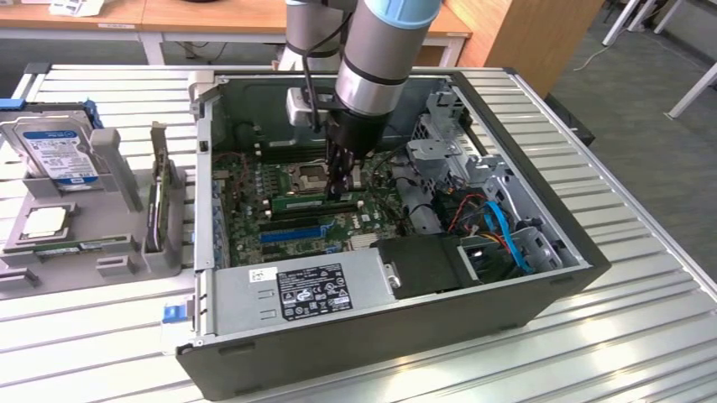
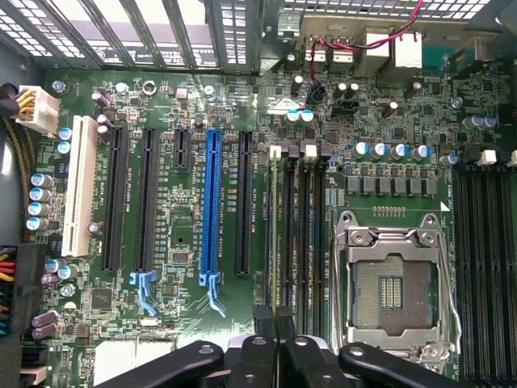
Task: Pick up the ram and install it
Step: 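Insert the ram into the slot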
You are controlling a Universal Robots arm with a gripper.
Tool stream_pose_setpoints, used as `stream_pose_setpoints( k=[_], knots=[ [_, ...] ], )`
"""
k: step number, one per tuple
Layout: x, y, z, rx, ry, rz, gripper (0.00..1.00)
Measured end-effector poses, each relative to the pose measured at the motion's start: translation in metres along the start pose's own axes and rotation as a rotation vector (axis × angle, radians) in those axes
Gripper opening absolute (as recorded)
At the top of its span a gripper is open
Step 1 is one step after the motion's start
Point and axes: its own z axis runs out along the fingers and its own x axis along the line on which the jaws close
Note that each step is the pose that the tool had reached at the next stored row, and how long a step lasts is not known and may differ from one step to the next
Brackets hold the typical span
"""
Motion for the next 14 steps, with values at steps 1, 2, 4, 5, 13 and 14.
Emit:
stream_pose_setpoints(
  k=[1,2,4,5,13,14],
  knots=[
    [0.0000,0.0000,0.0003,0.0001,-0.0003,0.000,0.11],
    [-0.0001,-0.0001,0.0008,0.0002,-0.0006,0.000,0.11],
    [0.0000,-0.0002,0.0013,0.0000,0.0000,0.000,0.11],
    [0.0001,-0.0001,0.0013,-0.0001,0.0002,0.000,0.11],
    [0.0000,-0.0002,0.0020,0.0000,0.0000,0.000,0.11],
    [0.0000,-0.0003,0.0021,0.0000,0.0000,0.000,0.11]
  ],
)
